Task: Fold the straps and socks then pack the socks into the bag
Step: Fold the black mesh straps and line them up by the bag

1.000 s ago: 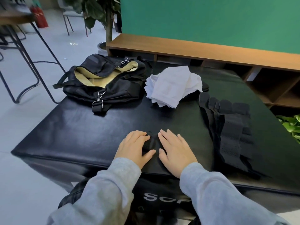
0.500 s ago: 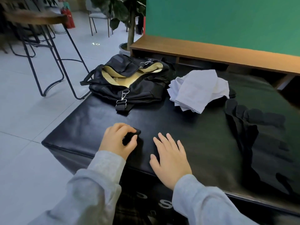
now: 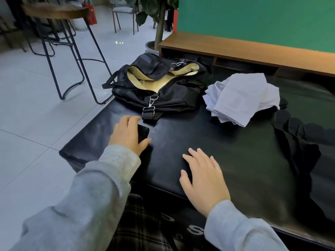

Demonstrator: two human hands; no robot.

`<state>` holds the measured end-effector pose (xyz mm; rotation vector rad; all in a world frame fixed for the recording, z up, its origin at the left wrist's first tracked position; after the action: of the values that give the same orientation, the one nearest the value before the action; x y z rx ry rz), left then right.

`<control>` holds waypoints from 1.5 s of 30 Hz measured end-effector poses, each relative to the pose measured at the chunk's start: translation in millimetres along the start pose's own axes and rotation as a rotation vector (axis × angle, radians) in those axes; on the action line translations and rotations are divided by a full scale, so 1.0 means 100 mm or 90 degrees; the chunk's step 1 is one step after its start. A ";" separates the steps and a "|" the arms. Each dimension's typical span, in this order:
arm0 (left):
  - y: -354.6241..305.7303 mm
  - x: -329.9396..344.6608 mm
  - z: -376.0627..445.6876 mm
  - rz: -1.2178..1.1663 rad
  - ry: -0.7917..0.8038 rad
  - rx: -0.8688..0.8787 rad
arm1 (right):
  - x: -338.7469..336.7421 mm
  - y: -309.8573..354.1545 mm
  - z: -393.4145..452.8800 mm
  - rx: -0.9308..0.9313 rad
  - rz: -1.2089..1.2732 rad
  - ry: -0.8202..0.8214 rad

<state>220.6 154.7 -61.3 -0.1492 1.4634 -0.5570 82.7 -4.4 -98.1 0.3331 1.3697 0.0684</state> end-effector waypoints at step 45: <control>-1.18 0.92 -1.03 0.229 0.142 0.323 | -0.24 -0.59 -0.55 0.114 -0.007 0.088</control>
<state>90.4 35.7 -106.7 0.5809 1.4710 -0.6431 16.4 -55.4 -100.1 0.4777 1.5190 -0.0403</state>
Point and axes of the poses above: each hand's wrist, its own z-axis towards the middle knuckle, its own x-axis out of the palm, y = z × x, the point moved 7 cm from there along z, towards the middle knuckle
